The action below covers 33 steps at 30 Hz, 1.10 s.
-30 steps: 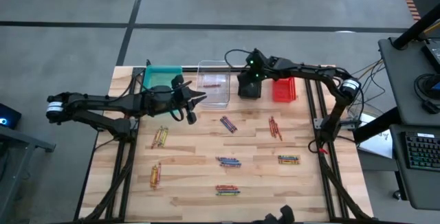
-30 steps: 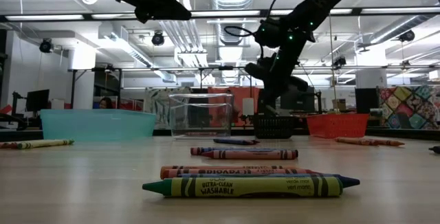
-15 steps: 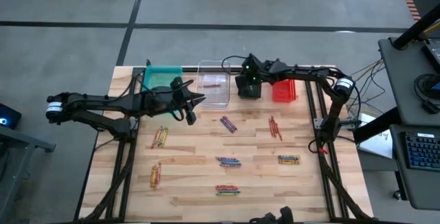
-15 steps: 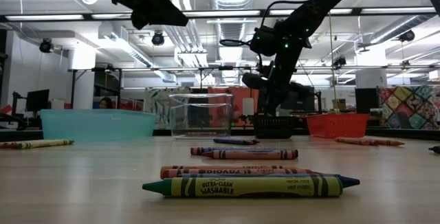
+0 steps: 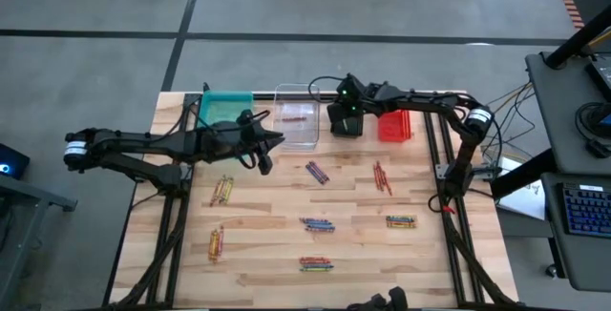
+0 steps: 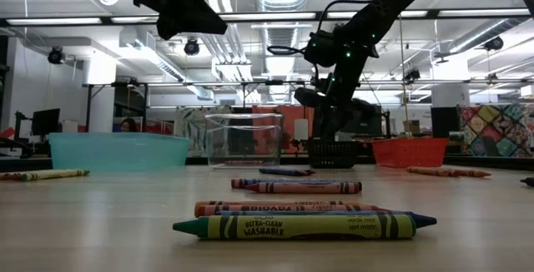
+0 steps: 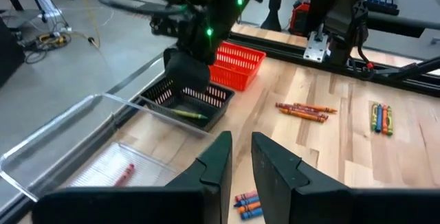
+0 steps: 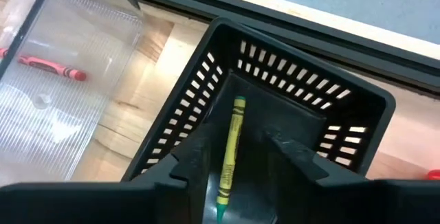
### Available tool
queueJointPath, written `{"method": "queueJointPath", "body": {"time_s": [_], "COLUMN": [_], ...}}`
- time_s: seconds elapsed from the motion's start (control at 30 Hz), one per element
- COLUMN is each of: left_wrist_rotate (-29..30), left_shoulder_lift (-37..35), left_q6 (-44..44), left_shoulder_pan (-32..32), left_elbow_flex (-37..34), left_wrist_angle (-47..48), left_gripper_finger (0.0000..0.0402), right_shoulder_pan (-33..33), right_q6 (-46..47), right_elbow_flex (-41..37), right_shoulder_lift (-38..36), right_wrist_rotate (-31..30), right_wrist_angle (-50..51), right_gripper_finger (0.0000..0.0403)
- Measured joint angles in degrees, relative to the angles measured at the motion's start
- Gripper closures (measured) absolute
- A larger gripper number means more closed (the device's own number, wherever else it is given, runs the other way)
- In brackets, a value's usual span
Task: Sort crayons
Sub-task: Put the orange crayon into the orange bin
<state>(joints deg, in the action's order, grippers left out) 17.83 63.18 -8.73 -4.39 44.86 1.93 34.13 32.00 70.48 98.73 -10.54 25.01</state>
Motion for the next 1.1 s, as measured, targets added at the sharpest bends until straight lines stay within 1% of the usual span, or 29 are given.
{"method": "queueJointPath", "body": {"time_s": [0.2, 0.43, 0.63, 0.8, 0.93, 1.1], "left_wrist_rotate": [-0.11, -0.42, -0.44, -0.76, -2.92, -8.08], "left_shoulder_lift": [0.02, 0.02, 0.02, 0.04, 0.07, 0.07], "left_q6": [-3.48, -10.13, -18.74, -28.46, -35.66, -42.39], "left_shoulder_pan": [0.87, 1.68, 2.67, 3.2, 4.15, 7.49], "left_elbow_flex": [0.0, 0.0, 0.0, 0.0, 0.0, 0.0], "left_wrist_angle": [3.41, 9.62, 17.85, 26.2, 31.08, 31.74], "left_gripper_finger": [0.0363, 0.0363, 0.0363, 0.0363, 0.0363, 0.0363], "right_shoulder_pan": [-1.79, -6.25, -12.52, -18.35, -22.75, -27.39], "right_q6": [-2.99, -7.58, -10.58, -14.13, -16.63, -20.23], "right_elbow_flex": [0.01, 0.0, 0.0, 0.0, 0.0, -0.12], "right_shoulder_lift": [-2.83, -7.14, -10.12, -12.72, -14.31, -15.56], "right_wrist_rotate": [0.08, 0.06, 0.05, 0.08, 0.06, 0.05], "right_wrist_angle": [-0.03, 0.0, 0.76, 3.61, 6.5, 8.16], "right_gripper_finger": [0.0268, 0.0277, 0.0287, 0.0298, 0.0308, 0.032]}}
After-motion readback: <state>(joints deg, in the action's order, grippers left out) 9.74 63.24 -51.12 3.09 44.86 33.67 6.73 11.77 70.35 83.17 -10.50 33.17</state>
